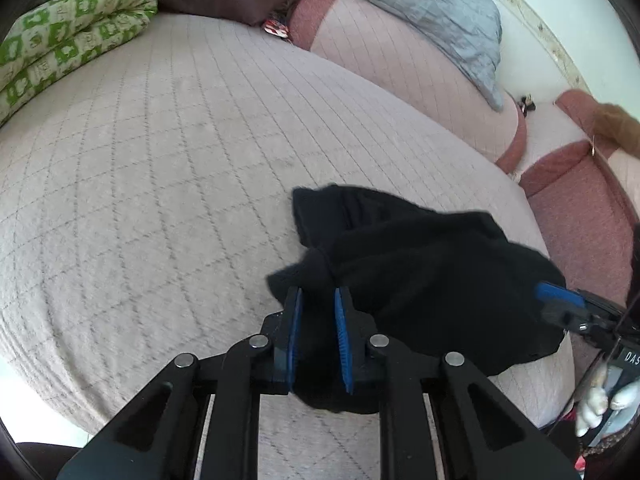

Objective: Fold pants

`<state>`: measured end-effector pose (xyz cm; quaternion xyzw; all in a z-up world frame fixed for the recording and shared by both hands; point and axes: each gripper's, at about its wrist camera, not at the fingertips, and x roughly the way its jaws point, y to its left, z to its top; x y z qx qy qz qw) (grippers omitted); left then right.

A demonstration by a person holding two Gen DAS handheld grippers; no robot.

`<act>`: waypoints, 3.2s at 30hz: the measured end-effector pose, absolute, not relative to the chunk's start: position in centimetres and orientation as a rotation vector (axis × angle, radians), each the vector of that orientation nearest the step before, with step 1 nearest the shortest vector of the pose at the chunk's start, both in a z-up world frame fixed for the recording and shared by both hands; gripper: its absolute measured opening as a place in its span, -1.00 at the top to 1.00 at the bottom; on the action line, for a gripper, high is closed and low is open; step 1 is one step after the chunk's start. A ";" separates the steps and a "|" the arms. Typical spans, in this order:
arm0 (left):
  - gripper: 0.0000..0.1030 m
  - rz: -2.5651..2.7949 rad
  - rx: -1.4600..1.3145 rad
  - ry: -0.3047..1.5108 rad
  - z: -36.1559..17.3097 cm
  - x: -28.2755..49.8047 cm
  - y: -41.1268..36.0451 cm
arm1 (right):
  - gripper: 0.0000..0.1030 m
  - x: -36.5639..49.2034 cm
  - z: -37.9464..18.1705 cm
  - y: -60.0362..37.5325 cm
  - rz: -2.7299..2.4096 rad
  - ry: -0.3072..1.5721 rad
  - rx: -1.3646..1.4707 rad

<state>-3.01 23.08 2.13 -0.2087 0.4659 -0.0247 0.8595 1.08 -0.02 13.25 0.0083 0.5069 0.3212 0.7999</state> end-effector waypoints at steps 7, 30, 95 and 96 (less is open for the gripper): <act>0.69 0.121 -0.559 0.876 3.3 -4.5 28.9 | 0.00 5.2 10.7 12.4 0.831 1.136 -0.131; 0.51 0.196 -0.822 0.824 2.9 -5.9 35.1 | 0.52 18.5 6.3 23.4 0.738 1.306 0.053; 0.57 0.186 -0.828 0.872 4.0 -4.3 31.2 | 0.69 12.6 12.3 17.1 0.630 1.149 -0.056; 0.57 0.184 -0.832 0.880 3.9 -4.2 31.1 | 0.76 12.1 11.8 16.3 0.638 1.172 -0.046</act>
